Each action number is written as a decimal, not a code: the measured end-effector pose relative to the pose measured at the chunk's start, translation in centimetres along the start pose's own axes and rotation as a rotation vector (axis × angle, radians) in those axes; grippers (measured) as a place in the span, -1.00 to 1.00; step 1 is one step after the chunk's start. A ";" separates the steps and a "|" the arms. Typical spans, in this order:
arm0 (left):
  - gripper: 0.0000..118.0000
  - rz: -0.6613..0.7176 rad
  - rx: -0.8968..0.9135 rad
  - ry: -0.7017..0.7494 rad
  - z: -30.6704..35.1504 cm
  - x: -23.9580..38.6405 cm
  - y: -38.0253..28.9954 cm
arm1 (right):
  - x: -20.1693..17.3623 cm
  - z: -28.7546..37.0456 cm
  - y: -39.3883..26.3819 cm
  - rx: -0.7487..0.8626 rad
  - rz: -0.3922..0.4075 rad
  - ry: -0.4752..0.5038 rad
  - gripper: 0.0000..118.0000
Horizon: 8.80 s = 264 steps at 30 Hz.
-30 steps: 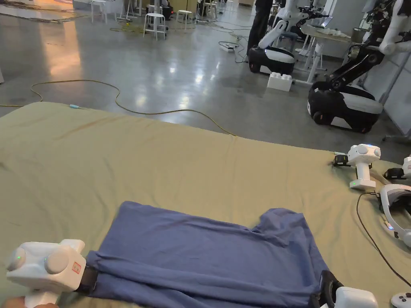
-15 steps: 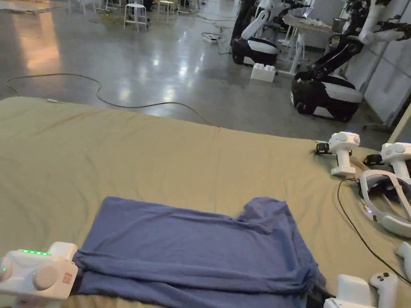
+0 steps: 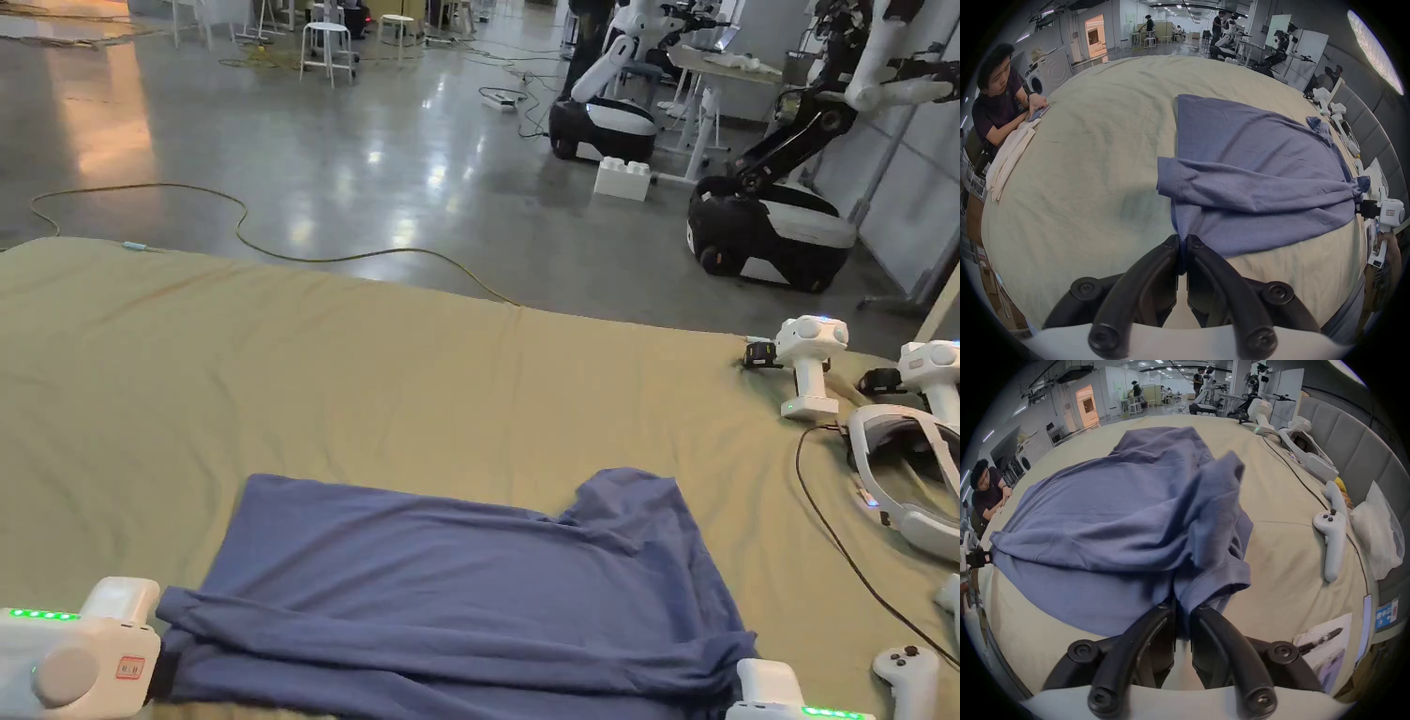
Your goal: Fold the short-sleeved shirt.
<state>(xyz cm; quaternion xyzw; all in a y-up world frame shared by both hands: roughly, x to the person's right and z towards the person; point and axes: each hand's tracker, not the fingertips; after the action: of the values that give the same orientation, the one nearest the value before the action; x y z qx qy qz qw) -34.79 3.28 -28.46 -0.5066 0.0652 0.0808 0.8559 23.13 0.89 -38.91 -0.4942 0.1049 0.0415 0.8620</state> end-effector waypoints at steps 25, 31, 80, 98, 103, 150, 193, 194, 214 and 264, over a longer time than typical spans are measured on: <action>-0.89 0.014 -0.034 -0.050 8.4 -3.6 -11.2 | -3.8 12.1 -11.5 -0.058 0.153 -0.088 -0.86; -0.89 0.024 -0.064 -0.037 6.2 -3.4 -13.3 | -4.5 10.3 -13.7 -0.045 0.144 -0.113 -0.86; -1.00 0.022 0.269 0.005 2.5 0.3 6.9 | -16.0 16.5 -0.6 0.790 0.027 -0.136 -1.00; -0.27 -0.109 -0.050 0.097 -6.8 0.6 11.5 | -11.9 11.9 -1.7 0.586 0.004 -0.232 -1.00; -0.92 -0.150 -0.040 0.082 -6.2 1.4 11.0 | -9.6 9.3 0.9 0.476 -0.033 -0.219 -1.00; -0.92 -0.002 0.361 -0.134 11.8 -5.4 -3.4 | 1.3 17.0 -1.3 0.243 -0.039 -0.023 -1.00; 0.05 -0.142 0.894 0.047 17.3 12.0 -3.5 | -15.8 19.7 -1.6 0.891 0.020 -0.153 0.10; 0.03 -0.138 0.911 0.046 17.5 12.1 -3.4 | -16.1 19.7 -1.5 0.899 0.007 -0.155 0.03; -1.00 0.037 0.643 -0.084 17.7 4.3 -3.6 | -16.9 19.7 -1.1 0.910 -0.010 -0.142 -1.00; -0.84 0.482 0.022 -0.613 7.9 -16.5 -9.0 | -17.2 14.2 -2.8 0.636 0.065 -0.104 -1.00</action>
<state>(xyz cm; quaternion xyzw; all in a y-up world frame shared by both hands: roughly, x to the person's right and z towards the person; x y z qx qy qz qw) -48.89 4.74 -13.73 -0.4199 -0.0753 0.4266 0.7975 8.83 12.22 -25.79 -0.1938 0.0841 0.0592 0.9756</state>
